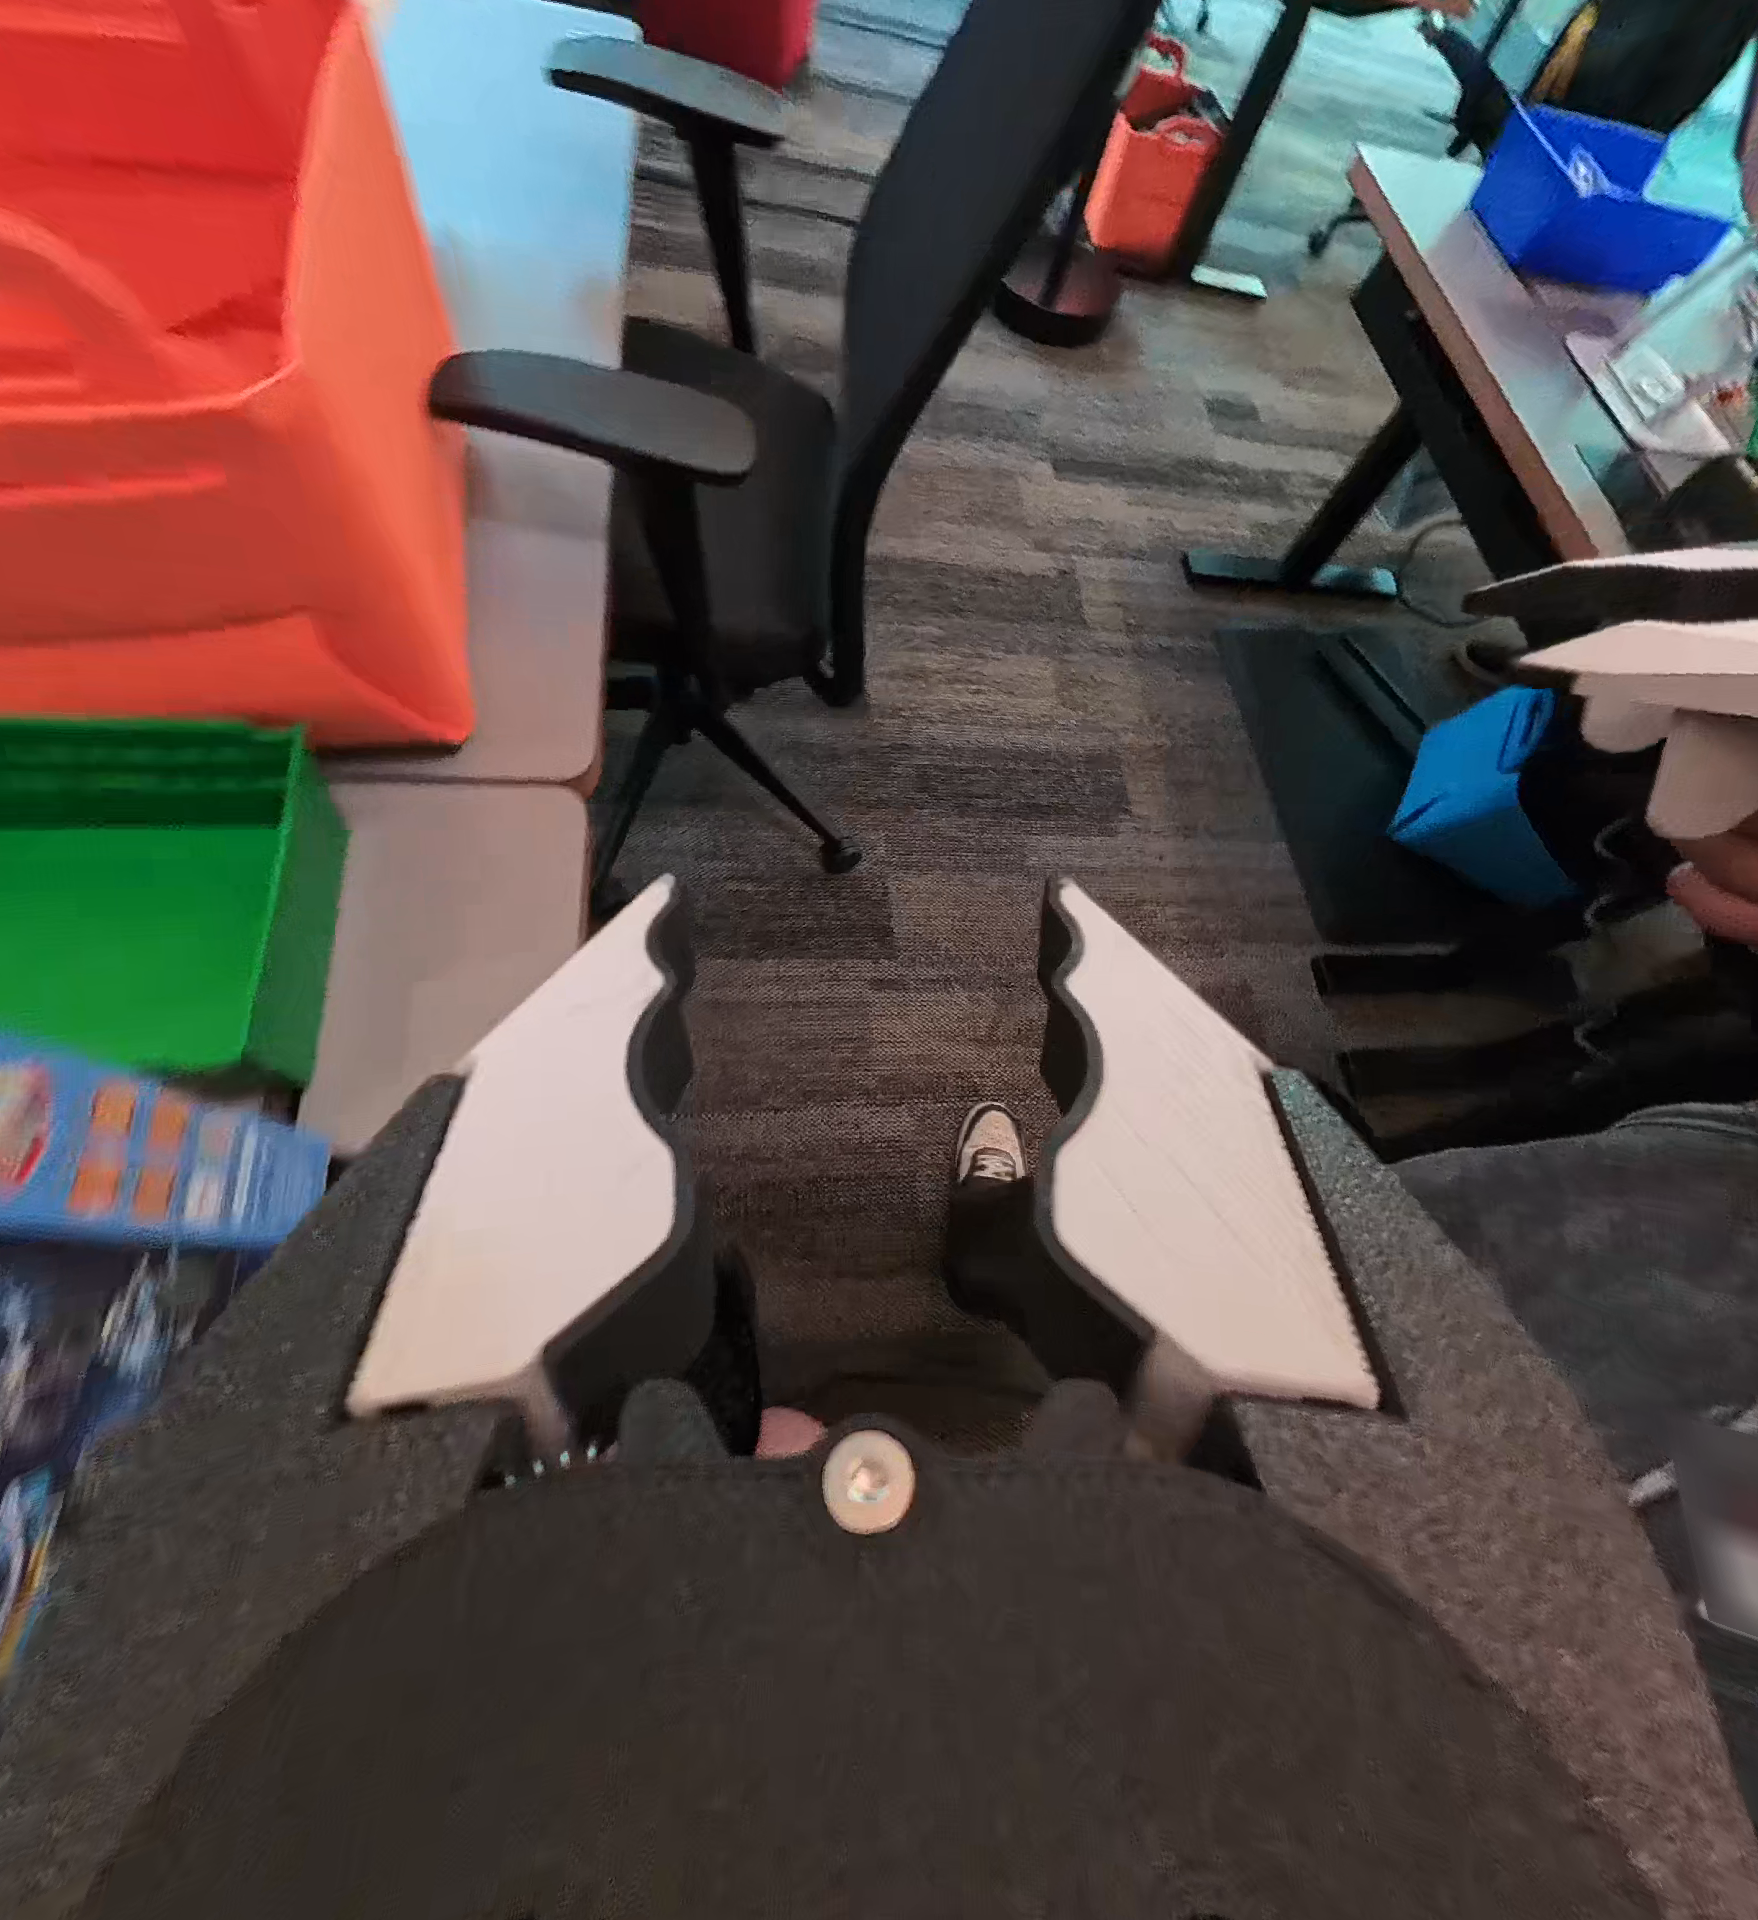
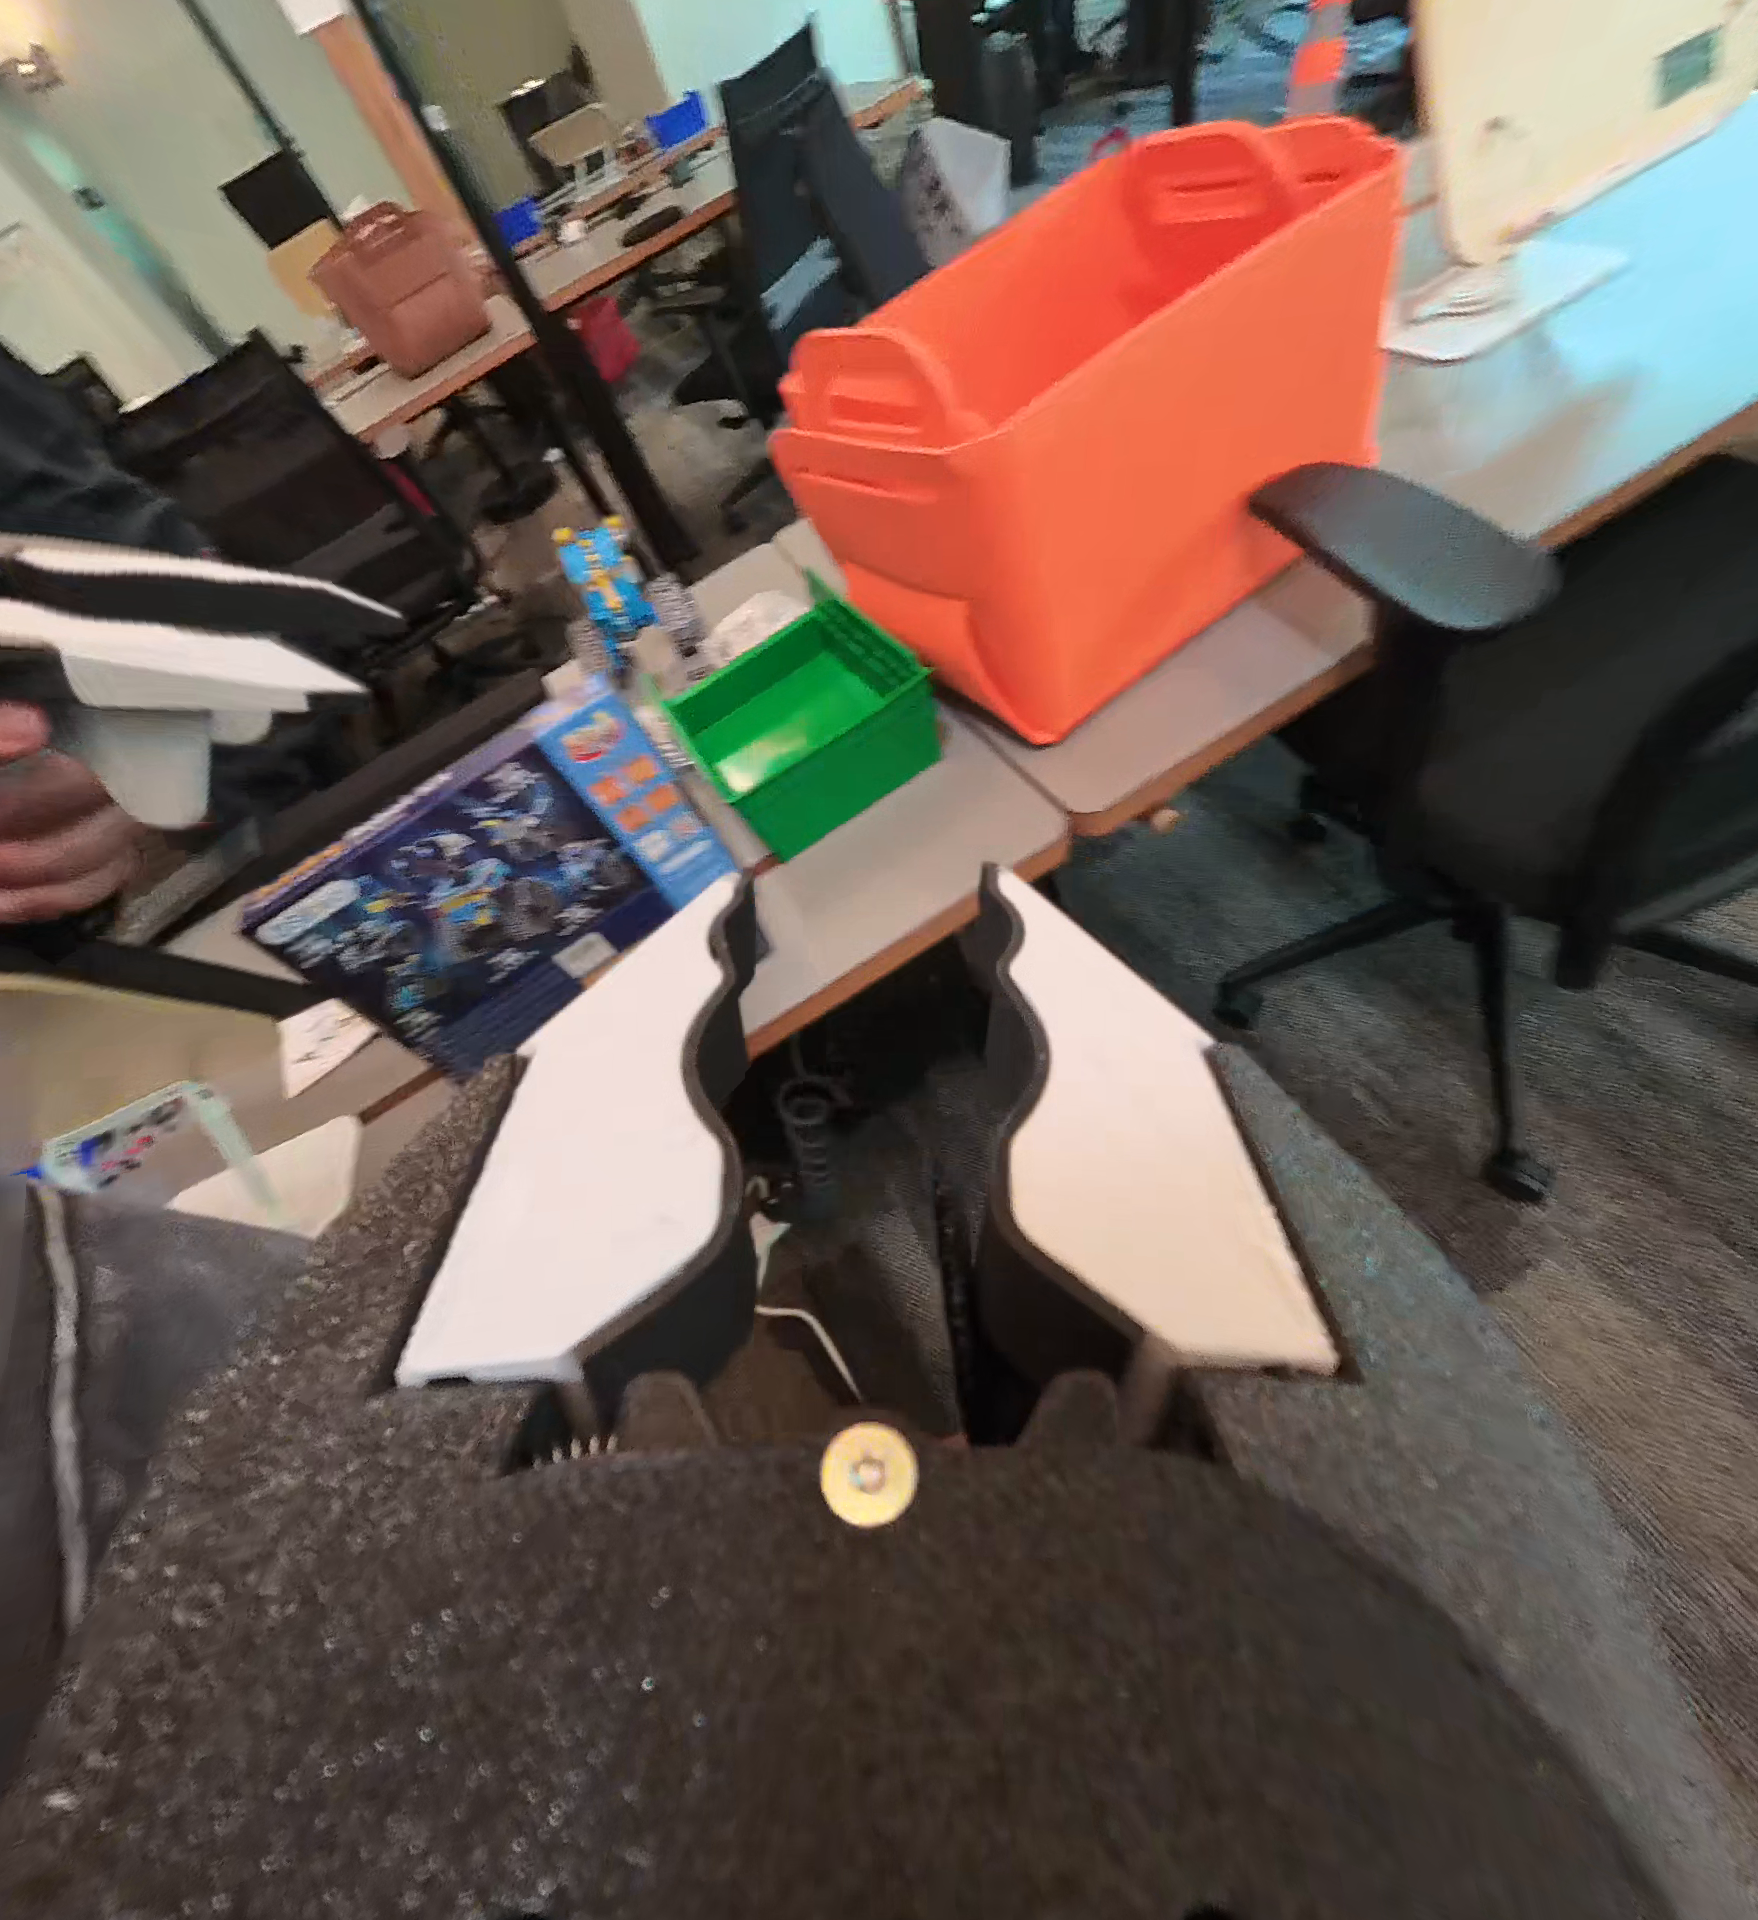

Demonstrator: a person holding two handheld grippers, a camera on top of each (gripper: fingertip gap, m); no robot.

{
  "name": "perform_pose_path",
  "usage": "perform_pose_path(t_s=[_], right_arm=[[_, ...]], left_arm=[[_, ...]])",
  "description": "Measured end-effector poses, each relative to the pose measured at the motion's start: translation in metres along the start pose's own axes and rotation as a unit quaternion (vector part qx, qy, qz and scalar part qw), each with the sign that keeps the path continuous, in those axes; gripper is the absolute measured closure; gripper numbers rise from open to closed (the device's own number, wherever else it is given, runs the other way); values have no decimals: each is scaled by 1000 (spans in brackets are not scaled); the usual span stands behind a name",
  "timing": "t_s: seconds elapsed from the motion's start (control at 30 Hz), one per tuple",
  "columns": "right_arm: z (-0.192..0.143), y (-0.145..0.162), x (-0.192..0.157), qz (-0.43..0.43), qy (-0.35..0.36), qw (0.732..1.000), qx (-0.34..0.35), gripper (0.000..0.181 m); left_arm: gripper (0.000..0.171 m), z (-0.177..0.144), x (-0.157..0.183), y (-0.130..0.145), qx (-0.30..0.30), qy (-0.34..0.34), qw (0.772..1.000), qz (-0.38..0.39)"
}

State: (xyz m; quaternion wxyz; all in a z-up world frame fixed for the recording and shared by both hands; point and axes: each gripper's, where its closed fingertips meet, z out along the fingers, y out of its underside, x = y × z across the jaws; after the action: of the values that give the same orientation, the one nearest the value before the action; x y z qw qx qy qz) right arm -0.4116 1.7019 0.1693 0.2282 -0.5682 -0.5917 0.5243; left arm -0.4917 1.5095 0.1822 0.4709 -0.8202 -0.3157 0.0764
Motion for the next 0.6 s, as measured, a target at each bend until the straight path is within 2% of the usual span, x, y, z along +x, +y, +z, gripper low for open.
perform_pose_path(t_s=[0.17, 0.33, 0.47, 0.6], right_arm=[[-51, -27, 129, 36, 73, 997, 17, 138], [-123, -55, 245, 33, 162, 986, 34, 140], [-176, -66, 315, 63, 231, 969, 57, 140], [-207, -66, 365, 101, 287, 949, 79, 140]], left_arm=[[106, 125, 57, -87, -13, 57, 997, 40], [108, 227, 144, -168, -5, 133, 987, 90], [109, 285, 218, -205, -9, 212, 972, 101], [109, 345, 273, -231, -24, 271, 951, 146]])
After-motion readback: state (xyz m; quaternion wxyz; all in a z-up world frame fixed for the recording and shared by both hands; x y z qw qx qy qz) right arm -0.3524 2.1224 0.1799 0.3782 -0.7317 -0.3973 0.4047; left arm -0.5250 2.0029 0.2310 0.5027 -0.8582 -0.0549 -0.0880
